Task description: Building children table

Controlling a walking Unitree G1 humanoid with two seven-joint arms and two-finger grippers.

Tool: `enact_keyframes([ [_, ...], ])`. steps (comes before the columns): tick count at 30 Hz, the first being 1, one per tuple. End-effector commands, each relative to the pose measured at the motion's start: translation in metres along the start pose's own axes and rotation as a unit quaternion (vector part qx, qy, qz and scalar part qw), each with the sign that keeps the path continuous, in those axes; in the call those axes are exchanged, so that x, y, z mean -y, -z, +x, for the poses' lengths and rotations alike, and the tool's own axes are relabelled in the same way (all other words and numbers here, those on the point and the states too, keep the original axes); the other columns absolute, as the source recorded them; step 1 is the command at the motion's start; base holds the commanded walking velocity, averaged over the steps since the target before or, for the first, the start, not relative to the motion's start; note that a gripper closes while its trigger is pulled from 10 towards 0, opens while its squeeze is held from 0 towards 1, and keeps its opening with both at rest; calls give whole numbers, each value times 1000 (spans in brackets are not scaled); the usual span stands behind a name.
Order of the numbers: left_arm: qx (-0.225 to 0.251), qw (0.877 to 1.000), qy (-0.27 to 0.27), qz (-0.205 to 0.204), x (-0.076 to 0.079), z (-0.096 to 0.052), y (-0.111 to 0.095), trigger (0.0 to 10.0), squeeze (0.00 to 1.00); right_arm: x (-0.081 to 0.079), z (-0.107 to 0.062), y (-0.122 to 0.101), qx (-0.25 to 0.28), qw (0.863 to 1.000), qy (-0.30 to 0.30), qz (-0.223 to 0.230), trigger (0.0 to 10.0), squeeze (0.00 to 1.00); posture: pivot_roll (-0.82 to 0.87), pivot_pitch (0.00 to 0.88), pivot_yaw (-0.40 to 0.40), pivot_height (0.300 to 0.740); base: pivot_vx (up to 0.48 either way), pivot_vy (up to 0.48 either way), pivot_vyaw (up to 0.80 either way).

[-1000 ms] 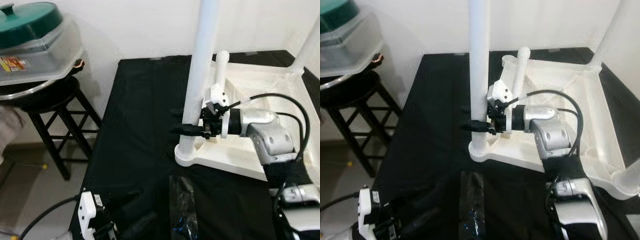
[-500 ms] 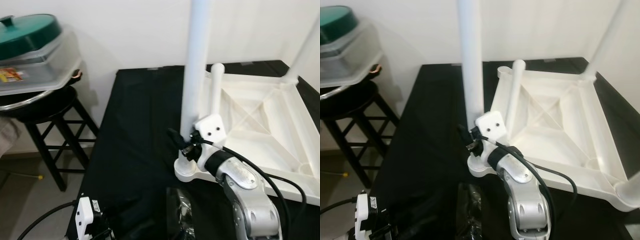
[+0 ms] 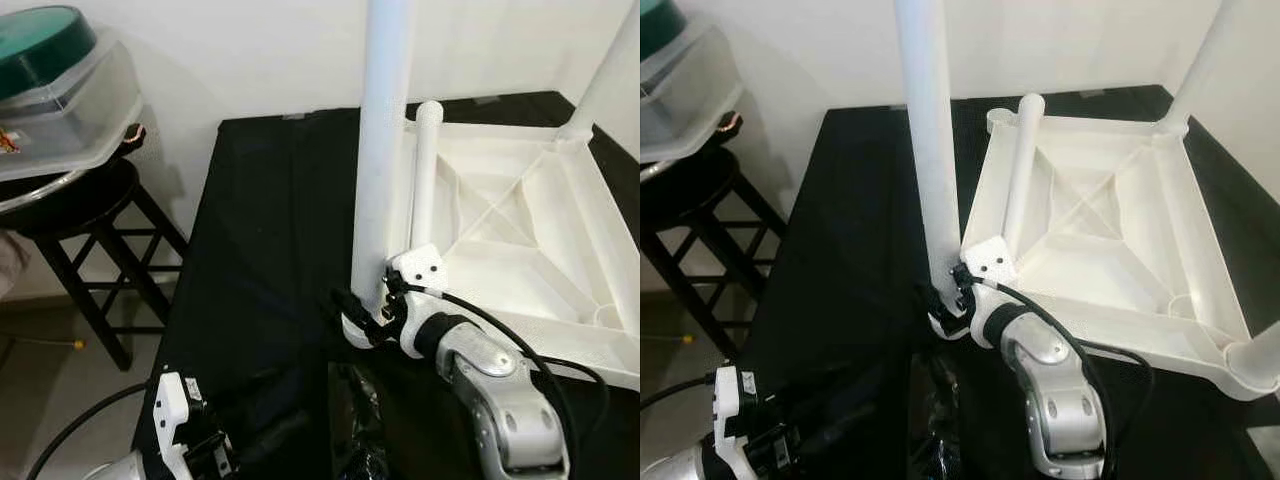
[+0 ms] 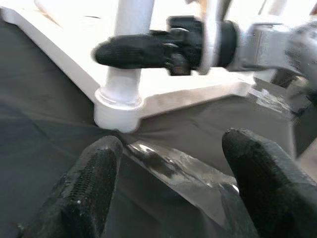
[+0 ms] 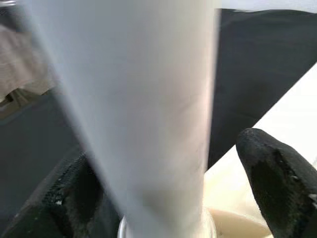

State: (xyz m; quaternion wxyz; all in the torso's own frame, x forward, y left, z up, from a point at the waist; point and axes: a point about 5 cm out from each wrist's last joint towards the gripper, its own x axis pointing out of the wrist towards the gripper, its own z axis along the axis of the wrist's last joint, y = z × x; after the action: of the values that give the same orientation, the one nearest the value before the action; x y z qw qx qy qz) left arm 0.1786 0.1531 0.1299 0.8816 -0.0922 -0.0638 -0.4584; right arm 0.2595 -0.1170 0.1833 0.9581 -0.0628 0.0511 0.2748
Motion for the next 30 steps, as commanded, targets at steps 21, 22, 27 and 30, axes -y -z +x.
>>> enact_keyframes([
  [21, -28, 976, -216, -3, -43, 35, 5, 10000, 0, -12, -27, 31, 16, 998, -65, 18, 10000, 0, 8, 137, 45, 740, 0, -56, 0],
  [22, -30, 976, -217, -2, -41, 36, 5, 10000, 0, -15, -25, 31, 19, 996, -80, 17, 10000, 0, 8, 136, 51, 740, 0, -458, 0],
  [27, -31, 974, -224, -6, -42, 36, 5, 10000, 0, -18, -25, 31, 24, 994, -104, 16, 10000, 0, 7, 135, 53, 740, 0, -458, 0],
  [30, -31, 973, -227, -8, -43, 36, 5, 10000, 0, -20, -25, 31, 29, 992, -121, 18, 10000, 0, 7, 134, 53, 740, 0, -458, 0],
])
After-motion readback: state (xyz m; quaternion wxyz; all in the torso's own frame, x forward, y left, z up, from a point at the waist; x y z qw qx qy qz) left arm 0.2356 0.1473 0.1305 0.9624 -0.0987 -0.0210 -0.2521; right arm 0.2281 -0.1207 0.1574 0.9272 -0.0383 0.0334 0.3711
